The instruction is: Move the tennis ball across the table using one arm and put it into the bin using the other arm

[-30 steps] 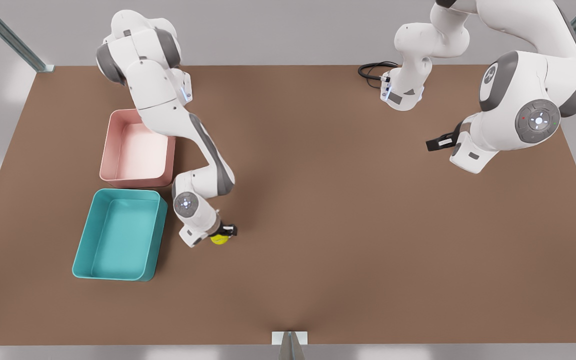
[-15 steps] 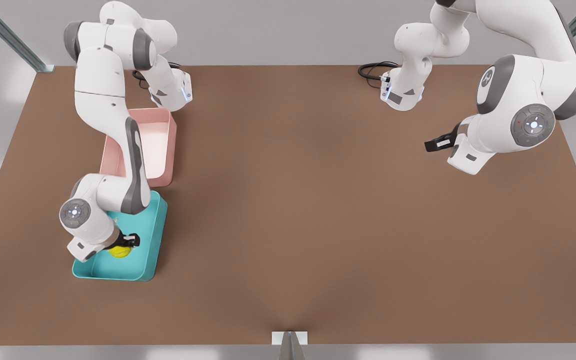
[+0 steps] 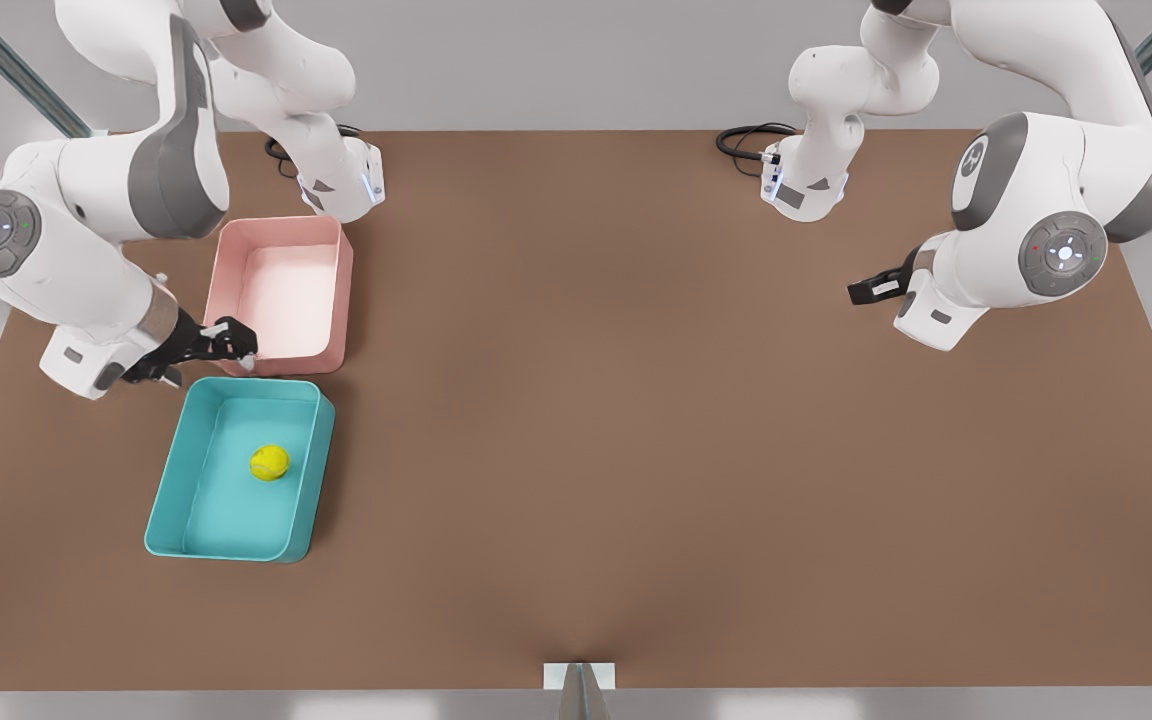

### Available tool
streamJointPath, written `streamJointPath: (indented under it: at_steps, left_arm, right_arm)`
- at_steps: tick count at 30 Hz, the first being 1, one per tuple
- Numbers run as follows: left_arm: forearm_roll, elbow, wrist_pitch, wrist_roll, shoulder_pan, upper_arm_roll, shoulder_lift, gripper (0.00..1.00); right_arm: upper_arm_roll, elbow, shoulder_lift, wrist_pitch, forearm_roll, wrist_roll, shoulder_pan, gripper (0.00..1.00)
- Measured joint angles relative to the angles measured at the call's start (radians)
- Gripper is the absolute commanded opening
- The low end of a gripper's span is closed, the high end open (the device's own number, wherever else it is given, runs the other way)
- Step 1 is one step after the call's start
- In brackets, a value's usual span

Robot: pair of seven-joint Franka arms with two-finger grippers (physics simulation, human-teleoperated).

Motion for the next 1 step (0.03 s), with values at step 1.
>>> streamJointPath:
  at_steps: [1]
  left_arm:
    - [0.000, 0.000, 0.000, 0.000, 0.000, 0.000, 0.000, 1.00]
  right_arm:
    - [0.006, -0.004, -0.007, -0.021, -0.015, 0.011, -0.004, 1.00]
